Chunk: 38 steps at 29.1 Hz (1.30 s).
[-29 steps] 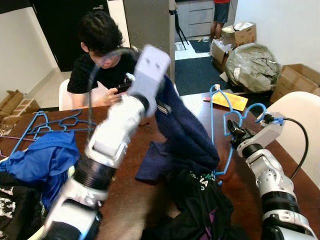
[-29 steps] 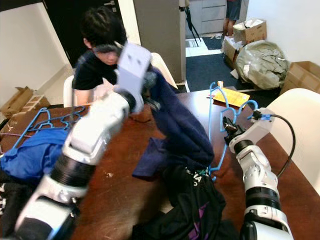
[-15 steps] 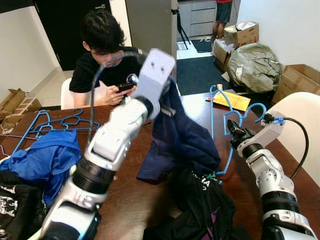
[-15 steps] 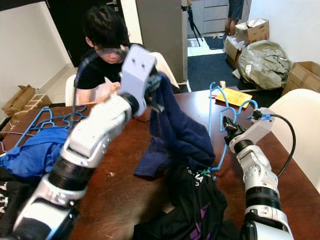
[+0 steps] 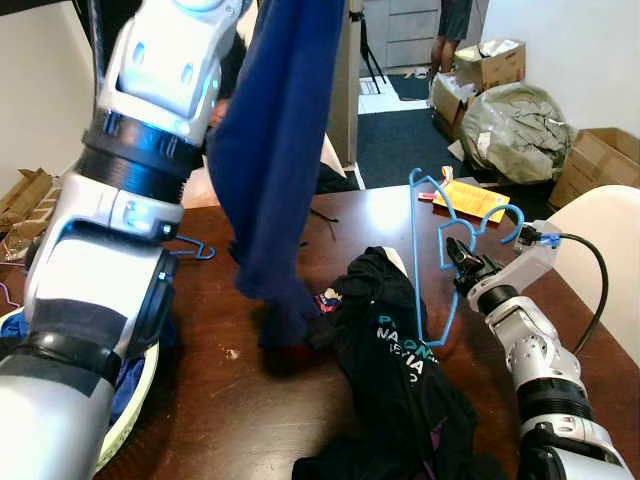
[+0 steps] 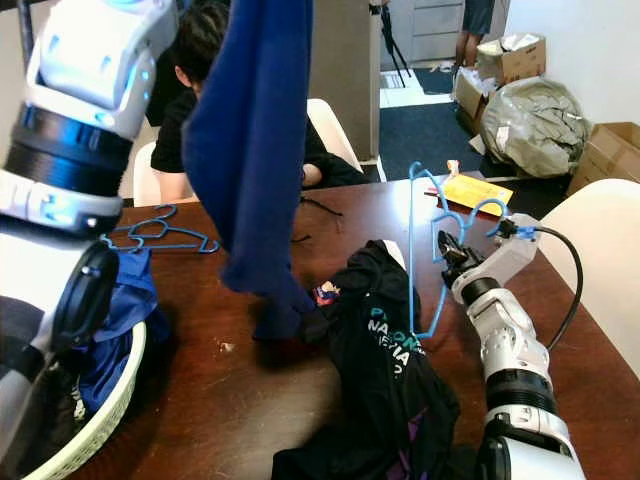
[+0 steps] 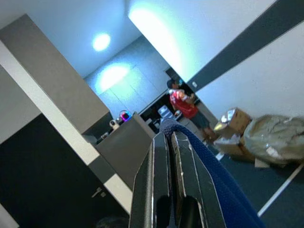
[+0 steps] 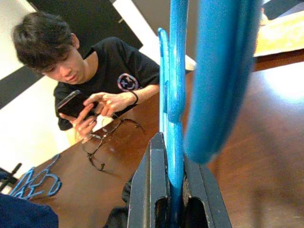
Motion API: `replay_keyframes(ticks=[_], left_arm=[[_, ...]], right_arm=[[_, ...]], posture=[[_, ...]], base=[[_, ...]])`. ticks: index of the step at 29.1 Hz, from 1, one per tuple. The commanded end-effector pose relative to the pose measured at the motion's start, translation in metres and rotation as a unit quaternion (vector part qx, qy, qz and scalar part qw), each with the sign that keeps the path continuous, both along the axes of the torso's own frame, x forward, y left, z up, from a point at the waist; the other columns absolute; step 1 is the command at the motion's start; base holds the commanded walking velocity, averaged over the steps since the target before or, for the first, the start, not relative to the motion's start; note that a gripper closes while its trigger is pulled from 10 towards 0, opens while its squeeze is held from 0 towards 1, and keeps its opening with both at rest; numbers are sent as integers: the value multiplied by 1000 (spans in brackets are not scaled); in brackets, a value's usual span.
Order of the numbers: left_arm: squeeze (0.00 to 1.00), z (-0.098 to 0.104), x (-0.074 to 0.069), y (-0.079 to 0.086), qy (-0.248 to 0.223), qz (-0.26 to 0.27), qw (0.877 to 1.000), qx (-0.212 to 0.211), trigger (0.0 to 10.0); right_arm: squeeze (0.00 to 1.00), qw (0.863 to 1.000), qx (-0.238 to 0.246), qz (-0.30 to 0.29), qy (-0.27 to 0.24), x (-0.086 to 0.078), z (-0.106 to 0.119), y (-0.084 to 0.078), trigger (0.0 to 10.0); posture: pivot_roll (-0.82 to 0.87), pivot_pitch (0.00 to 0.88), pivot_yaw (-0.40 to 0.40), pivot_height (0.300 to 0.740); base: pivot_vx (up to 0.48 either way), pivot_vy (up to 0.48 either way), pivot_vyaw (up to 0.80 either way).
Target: Hang hanger
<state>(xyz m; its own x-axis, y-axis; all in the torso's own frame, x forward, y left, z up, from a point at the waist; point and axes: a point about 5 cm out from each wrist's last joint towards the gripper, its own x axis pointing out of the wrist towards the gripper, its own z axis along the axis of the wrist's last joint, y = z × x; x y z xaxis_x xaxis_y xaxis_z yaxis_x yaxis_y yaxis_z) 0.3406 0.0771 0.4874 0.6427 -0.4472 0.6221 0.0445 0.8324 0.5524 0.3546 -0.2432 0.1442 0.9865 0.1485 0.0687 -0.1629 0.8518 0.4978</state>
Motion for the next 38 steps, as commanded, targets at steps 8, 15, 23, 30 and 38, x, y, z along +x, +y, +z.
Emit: replay_keyframes(ticks=[8,15,23,30,38], left_arm=[[0,21,-1,8,-55,56,995,55,0],[0,22,4,9,-58,55,995,60,0],[0,20,6,10,-56,53,995,62,0],[0,4,12,13,15,-4,999,42,0],[0,-177,-34,-39,474,-397,783,73,0]], right_arm=[[0,999,26,33,-21,-3,0,4,10000],[0,998,28,42,-22,-3,0,7,10000],[0,998,29,45,-22,-4,-1,7,10000],[0,998,31,48,-23,-5,-1,6,10000],[0,998,35,53,-23,-6,0,7,10000]], posture=[[7,0,69,735],[10,0,62,735],[9,0,62,735],[9,0,61,735],[10,0,69,735]], base=[[0,0,0],[0,0,0],[0,0,0],[0,0,0],[0,0,0]])
